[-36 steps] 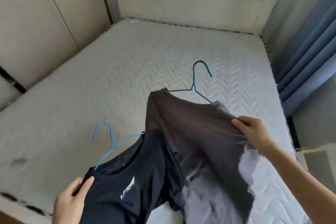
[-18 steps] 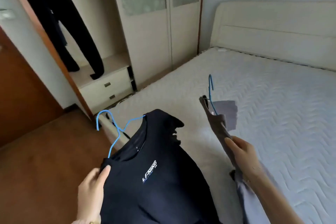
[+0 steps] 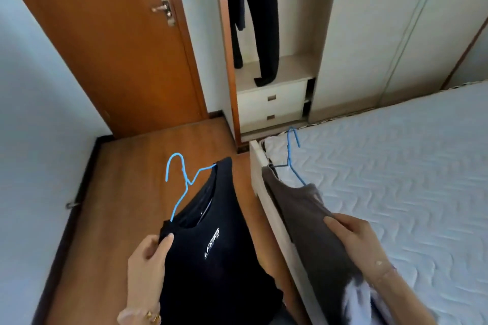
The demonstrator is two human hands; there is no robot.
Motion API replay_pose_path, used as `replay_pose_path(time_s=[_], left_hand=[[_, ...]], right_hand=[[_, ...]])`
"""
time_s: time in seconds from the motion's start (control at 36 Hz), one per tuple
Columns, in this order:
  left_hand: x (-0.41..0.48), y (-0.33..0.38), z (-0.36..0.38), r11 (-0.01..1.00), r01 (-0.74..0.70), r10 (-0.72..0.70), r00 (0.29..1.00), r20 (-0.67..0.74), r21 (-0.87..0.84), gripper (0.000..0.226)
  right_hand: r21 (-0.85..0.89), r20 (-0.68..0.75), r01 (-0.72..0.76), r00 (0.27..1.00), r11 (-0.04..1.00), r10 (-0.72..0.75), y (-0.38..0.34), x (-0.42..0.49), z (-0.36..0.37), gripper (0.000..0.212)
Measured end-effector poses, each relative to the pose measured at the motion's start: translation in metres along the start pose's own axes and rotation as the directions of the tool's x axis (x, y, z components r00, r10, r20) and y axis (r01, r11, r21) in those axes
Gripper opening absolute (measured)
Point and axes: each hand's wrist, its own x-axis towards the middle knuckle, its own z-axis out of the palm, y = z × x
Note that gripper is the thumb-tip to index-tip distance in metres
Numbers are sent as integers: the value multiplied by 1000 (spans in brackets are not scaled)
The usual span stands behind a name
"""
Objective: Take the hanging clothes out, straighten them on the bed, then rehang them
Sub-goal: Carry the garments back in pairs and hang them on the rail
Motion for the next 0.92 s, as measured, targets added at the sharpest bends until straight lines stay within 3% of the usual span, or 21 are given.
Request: replay_pose_path(time_s=[0.17,0.44,0.5,0.58,0.72,0.92], left_hand=[[85,53,18,1000,-1,0,997,-81,-17,32],[234,182,45,976,-198,179,967,-179,-95,20],[267,201,52,972,-205,185,968,-167,-114,20],[315,225,66,969,-210,193,972,-131,-133,18],[411,248,103,967,-207,204,978,-39,-145,18],[543,258,151,980,-155,174,972,156,-127,20]], right_hand=[[56,7,80,997,995,-80,-64,108,14,23],[66,-27,293,956,954,-292,-194,283,17,21],[141,-56,315,949,939,-310,-213,313,22,27],[223,-93,303,953,926,-290,-235,356,34,18],[218,-144,306,949,927,-280,-253,430,68,16],[252,-245,177,963,951,-115,-262,513,124,18]])
